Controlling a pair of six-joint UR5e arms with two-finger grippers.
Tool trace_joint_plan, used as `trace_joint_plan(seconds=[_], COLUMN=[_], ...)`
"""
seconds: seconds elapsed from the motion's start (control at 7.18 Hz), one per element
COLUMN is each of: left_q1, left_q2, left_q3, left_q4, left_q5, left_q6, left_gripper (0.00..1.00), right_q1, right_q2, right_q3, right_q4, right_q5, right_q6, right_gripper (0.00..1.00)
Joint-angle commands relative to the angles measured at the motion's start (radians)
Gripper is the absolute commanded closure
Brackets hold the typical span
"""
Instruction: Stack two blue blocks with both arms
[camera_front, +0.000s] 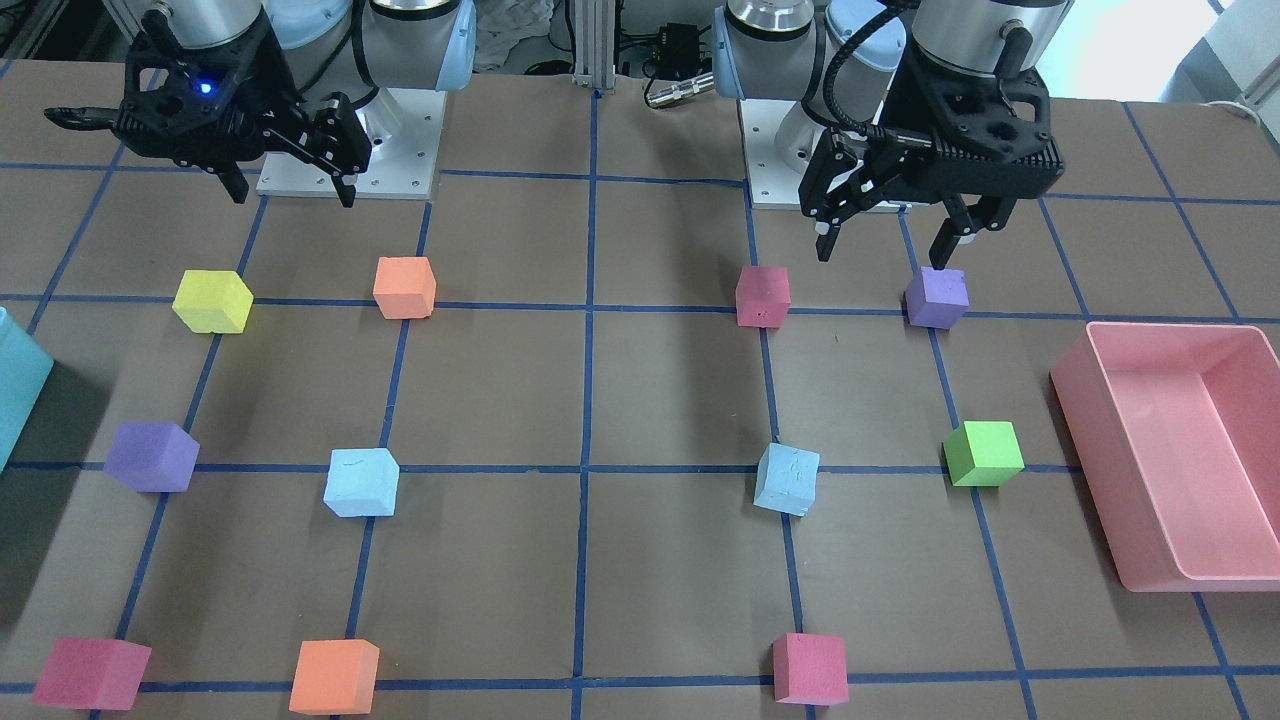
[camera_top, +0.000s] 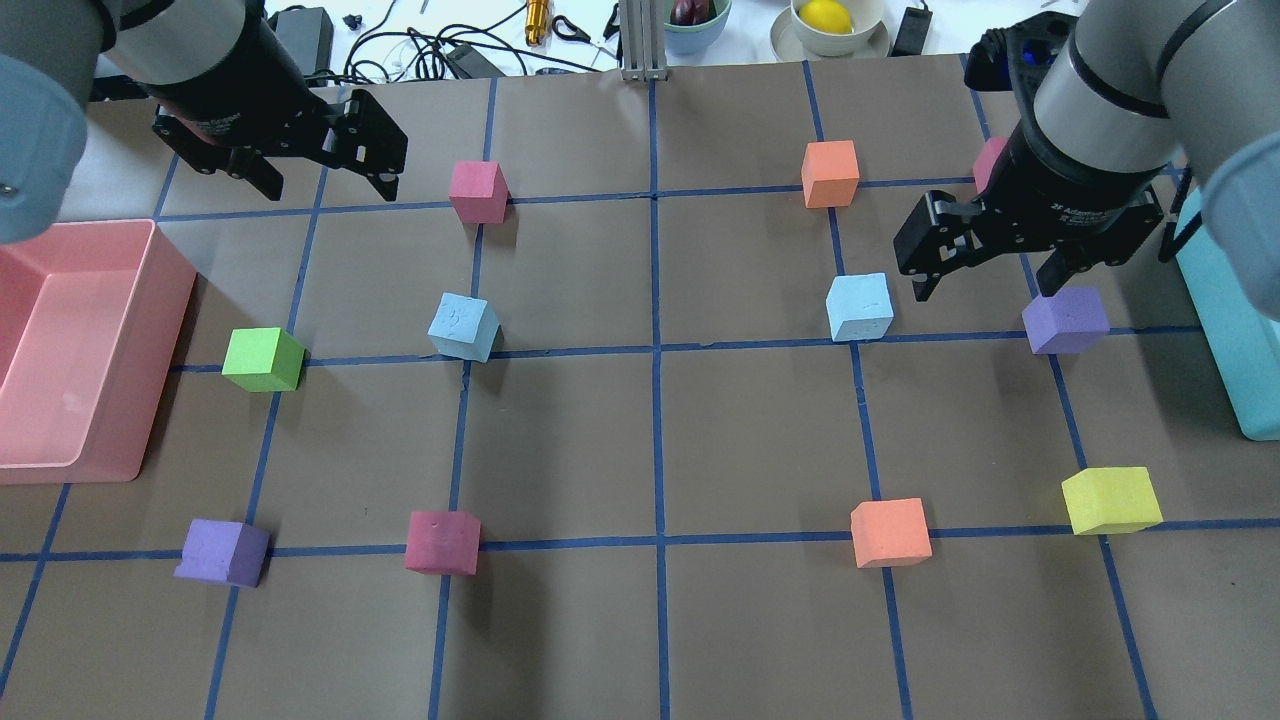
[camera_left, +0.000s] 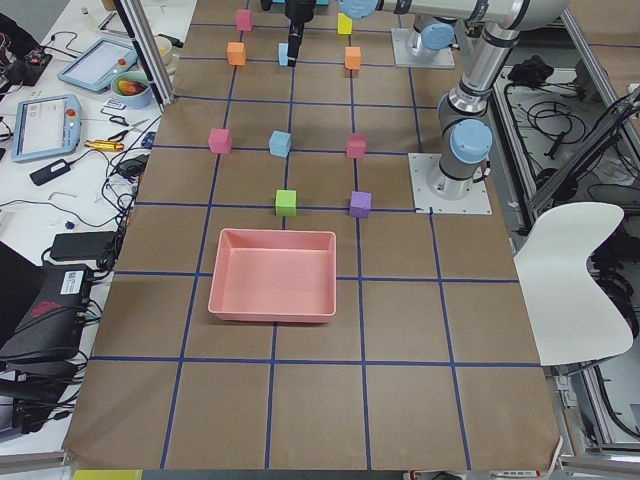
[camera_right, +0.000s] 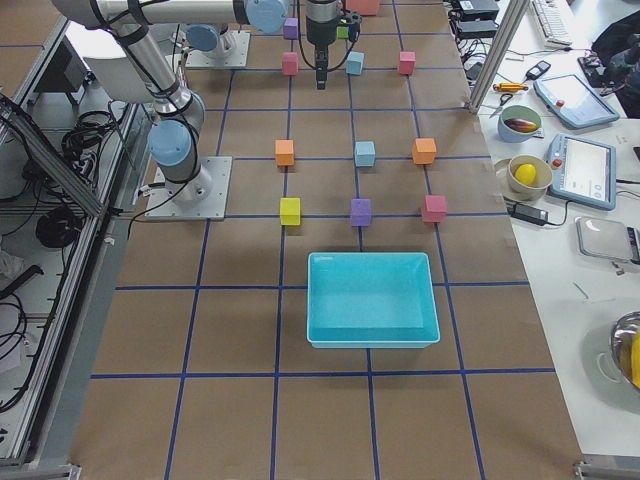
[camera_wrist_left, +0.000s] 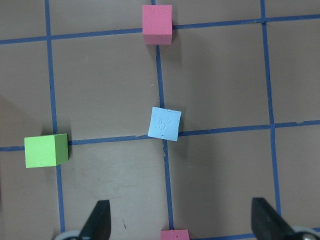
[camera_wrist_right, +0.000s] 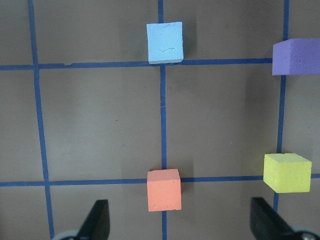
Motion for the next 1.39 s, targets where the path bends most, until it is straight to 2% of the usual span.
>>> trace_joint_plan(seconds=[0.0, 0.28, 0.56, 0.7, 0.97, 1.11, 1.25], left_q1=[-0.002, 0.0, 0.003, 0.003, 0.003, 0.003, 0.003], left_q2=[-0.001, -0.032, -0.119, -0.185, -0.303, -0.346, -0.372], left_q3=[-0.004, 0.011, -0.004, -0.011, -0.07, -0.101, -0.13], left_q4=[-0.001, 0.002, 0.016, 0.051, 0.213, 0.291, 0.313], left_q5=[0.002, -0.004, -0.006, -0.009, -0.001, 0.0, 0.0], left_q6=[-0.004, -0.008, -0.016, -0.007, 0.004, 0.004, 0.003], left_gripper=[0.0, 0.0, 0.0, 0.0, 0.0, 0.0, 0.0], right_q1=[0.002, 0.002, 0.0, 0.003, 0.003, 0.003, 0.003], right_q2=[0.003, 0.008, 0.008, 0.018, 0.075, 0.112, 0.121], right_q3=[0.001, 0.001, 0.001, -0.005, -0.083, -0.132, -0.134], right_q4=[-0.001, -0.003, 0.002, -0.004, 0.048, 0.082, 0.088], right_q5=[0.001, 0.001, -0.001, 0.004, -0.004, -0.005, -0.001], right_q6=[0.005, 0.003, 0.003, 0.002, 0.003, 0.003, 0.003], right_gripper=[0.0, 0.0, 0.0, 0.0, 0.0, 0.0, 0.0])
